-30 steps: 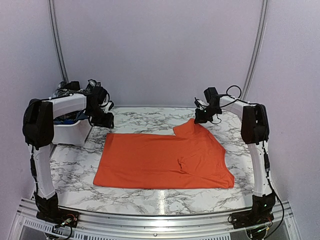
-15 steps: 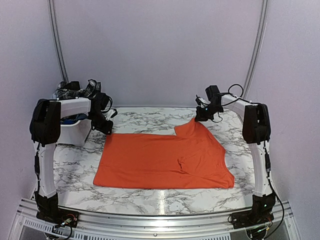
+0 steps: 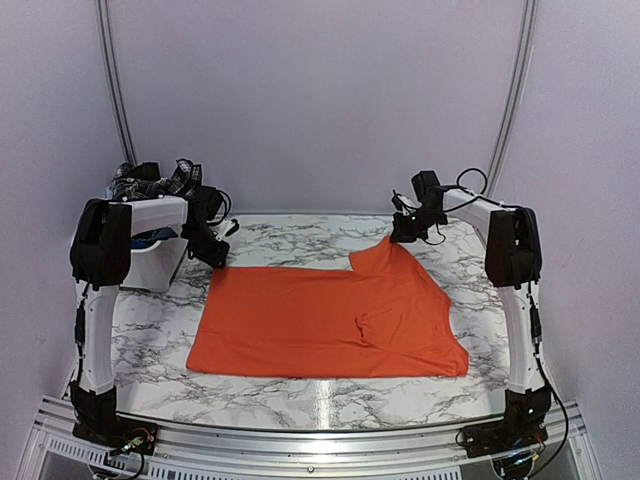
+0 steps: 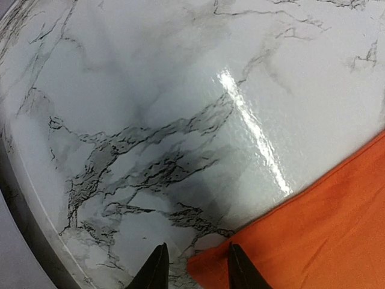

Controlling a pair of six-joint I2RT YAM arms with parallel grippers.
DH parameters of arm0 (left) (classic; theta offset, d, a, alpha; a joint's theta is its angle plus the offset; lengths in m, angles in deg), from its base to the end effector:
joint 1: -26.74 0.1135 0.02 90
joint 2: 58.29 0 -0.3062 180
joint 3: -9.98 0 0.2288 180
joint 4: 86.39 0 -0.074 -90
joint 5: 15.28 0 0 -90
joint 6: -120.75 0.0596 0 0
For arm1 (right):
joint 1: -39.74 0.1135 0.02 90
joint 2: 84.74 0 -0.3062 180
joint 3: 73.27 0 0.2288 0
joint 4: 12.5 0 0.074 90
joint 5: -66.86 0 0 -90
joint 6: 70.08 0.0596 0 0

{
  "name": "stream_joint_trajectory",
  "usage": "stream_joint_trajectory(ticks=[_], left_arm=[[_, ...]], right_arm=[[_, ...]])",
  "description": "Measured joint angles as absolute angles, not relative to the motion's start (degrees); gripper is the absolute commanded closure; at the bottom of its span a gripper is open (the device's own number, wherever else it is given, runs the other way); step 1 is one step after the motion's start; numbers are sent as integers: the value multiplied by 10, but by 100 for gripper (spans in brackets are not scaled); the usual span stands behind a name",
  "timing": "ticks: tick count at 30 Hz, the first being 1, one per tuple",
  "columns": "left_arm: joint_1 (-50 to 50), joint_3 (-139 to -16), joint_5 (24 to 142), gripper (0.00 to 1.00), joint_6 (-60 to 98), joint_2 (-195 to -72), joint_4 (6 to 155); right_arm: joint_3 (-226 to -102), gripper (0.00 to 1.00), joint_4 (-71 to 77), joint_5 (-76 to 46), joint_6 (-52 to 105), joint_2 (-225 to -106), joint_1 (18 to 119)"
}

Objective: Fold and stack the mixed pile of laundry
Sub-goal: Pick up the 1/3-folded T-shirt from the center of the board.

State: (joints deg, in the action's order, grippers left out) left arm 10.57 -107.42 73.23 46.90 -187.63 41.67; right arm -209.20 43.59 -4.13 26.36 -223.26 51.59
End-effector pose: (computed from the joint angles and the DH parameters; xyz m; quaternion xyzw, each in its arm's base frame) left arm 0.4775 -0.1369 0.1830 0.2683 0.9364 0.0126 0.2260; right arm 0.5301 0.1311 0.1946 -0.0893 0.9465 0.1993 0.2376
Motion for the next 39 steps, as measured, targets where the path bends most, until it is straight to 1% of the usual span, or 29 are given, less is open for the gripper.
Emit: stream_joint_trajectory(ticks=[4,6,13,15,16,22,27,33,39], left_arm=[[106,-1066,743,66,477,-1876,416],[106,-1064,747,69,479,-1877,415],[106,-1064,760,93,481,-1879,413],[106,-1064,765,99,477,-1879,412],[106,-1065,767,100,477,-1879,412],[106,-1065,772,100,475,-1873,410],[105,-1038,772,100,477,-1837,415],[102,-954,772,100,479,-1774,451],[95,-862,772,100,481,-1708,502]], right_arm=[[-2092,100,436,-41,264,-2233,515],[-2092,100,436,-41,264,-2233,514],[-2093,100,438,-40,268,-2233,514],[-2095,100,439,-40,268,-2233,514],[-2096,100,439,-39,269,-2233,514],[-2095,100,440,-31,274,-2222,514],[-2043,100,435,-28,274,-2161,514],[-1951,100,415,-22,274,-2067,514],[-1869,100,397,-9,276,-2009,514]])
